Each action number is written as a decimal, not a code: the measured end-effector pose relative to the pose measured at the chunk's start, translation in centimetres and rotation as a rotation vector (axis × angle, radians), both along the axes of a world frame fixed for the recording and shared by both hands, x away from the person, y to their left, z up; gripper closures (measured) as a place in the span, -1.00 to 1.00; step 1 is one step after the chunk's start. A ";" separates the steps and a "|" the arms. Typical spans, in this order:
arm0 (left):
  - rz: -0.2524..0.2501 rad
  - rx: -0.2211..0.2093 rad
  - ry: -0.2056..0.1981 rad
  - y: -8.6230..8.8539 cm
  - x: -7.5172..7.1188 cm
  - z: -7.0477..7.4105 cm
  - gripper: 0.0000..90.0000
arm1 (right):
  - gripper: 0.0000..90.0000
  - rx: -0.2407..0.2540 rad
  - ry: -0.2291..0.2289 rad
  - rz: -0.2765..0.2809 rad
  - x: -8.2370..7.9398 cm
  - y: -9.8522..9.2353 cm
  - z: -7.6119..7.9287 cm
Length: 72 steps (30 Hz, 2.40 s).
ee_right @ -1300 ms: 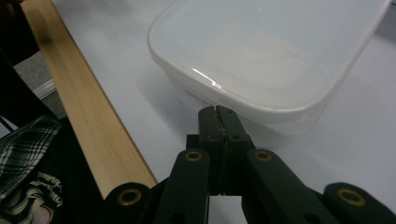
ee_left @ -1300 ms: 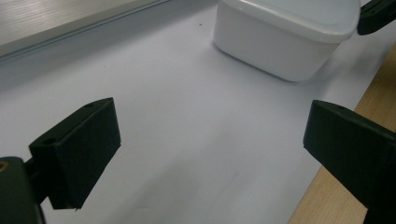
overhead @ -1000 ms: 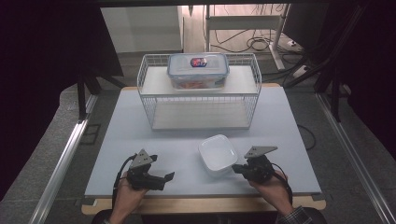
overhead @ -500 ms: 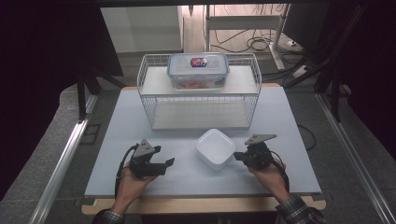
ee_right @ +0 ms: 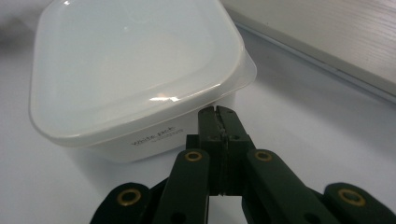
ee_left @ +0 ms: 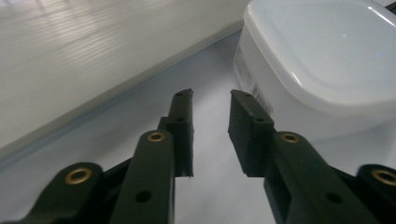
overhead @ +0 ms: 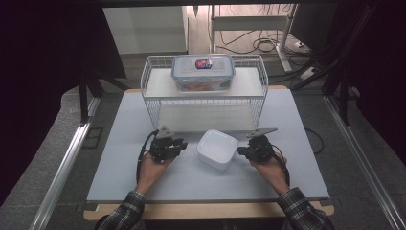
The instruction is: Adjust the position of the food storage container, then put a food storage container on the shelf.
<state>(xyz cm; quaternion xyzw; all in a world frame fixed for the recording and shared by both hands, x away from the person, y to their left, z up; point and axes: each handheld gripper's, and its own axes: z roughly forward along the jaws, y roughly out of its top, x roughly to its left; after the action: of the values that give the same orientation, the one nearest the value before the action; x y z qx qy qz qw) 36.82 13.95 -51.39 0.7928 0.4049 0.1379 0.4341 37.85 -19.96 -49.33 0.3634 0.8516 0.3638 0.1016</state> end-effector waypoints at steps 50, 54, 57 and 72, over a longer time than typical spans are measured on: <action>-0.038 0.000 -0.061 1.8 -8.3 0.9 -0.73 | -0.40 0.068 -0.130 0.094 -4.3 -0.2 1.7; -0.042 -0.011 -0.066 2.0 -9.0 0.9 -0.85 | -0.57 0.070 -0.132 0.113 -5.0 0.0 1.4; -0.041 0.000 -0.060 2.2 -9.3 0.7 -0.89 | -0.64 0.055 -0.137 0.121 -5.5 0.1 1.1; -0.063 0.046 -0.035 1.8 -8.4 -0.5 -0.96 | -0.89 0.068 -0.102 0.121 -4.9 0.2 0.4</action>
<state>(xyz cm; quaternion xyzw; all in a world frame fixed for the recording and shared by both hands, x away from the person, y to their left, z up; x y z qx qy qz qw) 28.39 15.71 -51.90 0.8124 0.3686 0.1472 0.4271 32.98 -19.79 -48.89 0.2954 0.8529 0.4161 0.1105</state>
